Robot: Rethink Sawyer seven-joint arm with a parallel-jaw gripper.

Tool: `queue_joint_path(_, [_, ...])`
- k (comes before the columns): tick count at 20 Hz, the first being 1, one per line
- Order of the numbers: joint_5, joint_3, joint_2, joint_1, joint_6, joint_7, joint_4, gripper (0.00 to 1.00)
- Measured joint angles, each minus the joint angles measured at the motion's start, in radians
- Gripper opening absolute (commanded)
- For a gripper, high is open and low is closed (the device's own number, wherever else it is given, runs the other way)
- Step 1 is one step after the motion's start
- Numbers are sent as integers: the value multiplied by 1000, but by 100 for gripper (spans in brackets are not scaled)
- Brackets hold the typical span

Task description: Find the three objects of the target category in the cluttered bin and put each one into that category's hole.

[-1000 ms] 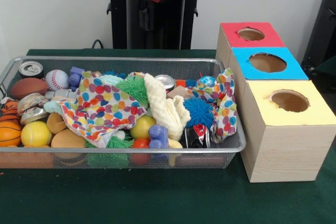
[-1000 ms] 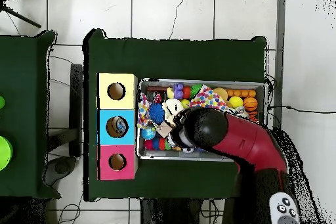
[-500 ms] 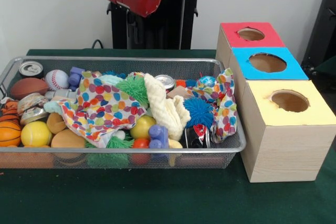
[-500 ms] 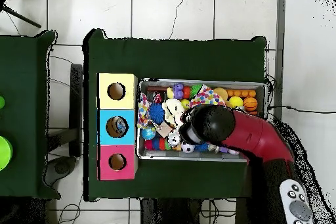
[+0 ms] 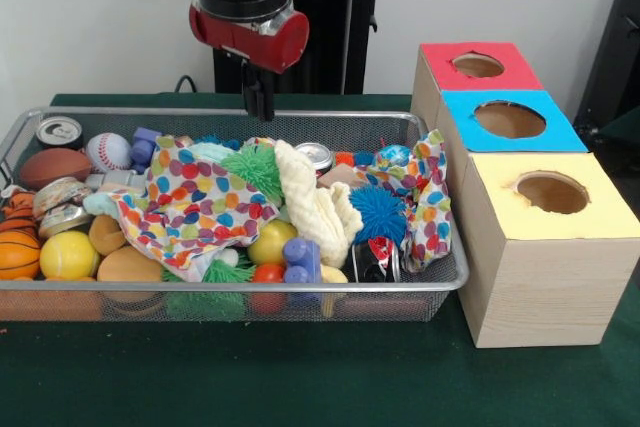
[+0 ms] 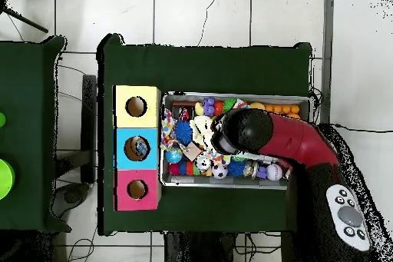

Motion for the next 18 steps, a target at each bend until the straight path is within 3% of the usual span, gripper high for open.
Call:
queue_joint_path(9, [-48, 69, 53, -2, 35, 0, -107, 0])
queue_joint_path(18, [-63, 132, 91, -15, 252, -2, -247, 0])
